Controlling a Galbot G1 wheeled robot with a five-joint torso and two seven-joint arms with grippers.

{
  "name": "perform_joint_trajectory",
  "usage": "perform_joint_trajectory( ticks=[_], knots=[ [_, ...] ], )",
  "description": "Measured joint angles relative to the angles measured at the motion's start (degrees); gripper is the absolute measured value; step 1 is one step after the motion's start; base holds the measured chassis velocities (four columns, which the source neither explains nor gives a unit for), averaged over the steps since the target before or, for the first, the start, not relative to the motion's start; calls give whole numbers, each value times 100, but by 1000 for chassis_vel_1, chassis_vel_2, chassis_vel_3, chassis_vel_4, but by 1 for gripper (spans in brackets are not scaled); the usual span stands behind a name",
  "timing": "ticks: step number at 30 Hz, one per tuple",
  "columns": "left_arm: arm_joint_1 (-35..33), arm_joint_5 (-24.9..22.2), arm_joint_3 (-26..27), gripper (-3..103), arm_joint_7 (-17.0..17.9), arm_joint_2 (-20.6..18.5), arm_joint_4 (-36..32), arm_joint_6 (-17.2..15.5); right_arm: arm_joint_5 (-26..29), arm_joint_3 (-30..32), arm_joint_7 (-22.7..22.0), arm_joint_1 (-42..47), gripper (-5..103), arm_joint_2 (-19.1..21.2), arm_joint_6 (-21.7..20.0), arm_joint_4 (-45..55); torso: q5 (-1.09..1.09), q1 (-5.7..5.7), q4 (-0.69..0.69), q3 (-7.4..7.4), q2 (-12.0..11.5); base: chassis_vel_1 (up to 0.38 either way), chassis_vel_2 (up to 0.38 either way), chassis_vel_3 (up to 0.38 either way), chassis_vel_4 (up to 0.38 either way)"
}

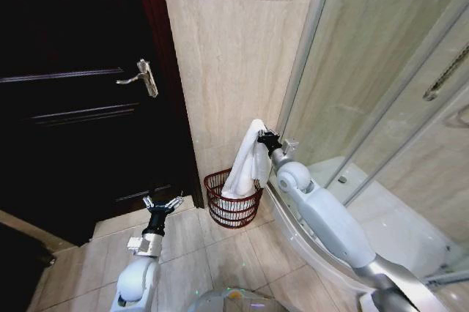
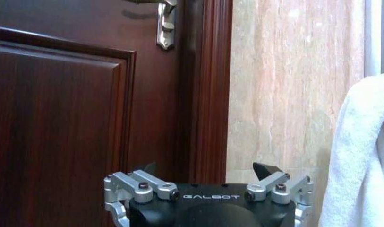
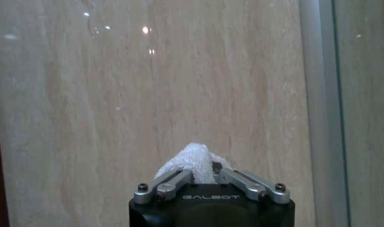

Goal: Discard the used towel into the hamper.

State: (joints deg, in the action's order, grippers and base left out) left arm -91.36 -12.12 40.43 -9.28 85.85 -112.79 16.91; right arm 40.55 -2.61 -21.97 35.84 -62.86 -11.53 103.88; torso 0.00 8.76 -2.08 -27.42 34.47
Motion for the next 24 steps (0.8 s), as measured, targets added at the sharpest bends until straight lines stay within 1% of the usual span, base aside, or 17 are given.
perform_joint_trajectory(
  ticks=[10,15,17,20,22,24],
  knots=[
    [-24,54,-2,100,37,83,25,85,20,-128,-20,26,3,-15,-54,269,0,-6,1,11,-15,0,0,0,0],
    [-118,158,28,100,70,188,-47,103,217,-307,-236,-299,3,-78,-181,410,-1,-4,-2,8,-10,0,0,0,0],
    [-141,171,34,100,73,205,-63,109,229,-321,-256,-314,3,-70,-221,435,-1,-3,-2,7,-7,0,0,0,0],
    [-172,190,46,100,78,241,-85,133,133,-320,-215,-195,3,-48,-257,403,-1,-2,-1,5,-4,0,0,0,0],
    [-181,202,47,100,80,256,-98,137,-41,-249,-130,8,3,-52,-218,334,1,1,1,2,-2,0,0,0,0],
    [-181,209,46,100,79,256,-101,137,-76,-222,-111,87,3,-58,-185,327,1,1,2,2,0,0,0,0,0]
  ],
)
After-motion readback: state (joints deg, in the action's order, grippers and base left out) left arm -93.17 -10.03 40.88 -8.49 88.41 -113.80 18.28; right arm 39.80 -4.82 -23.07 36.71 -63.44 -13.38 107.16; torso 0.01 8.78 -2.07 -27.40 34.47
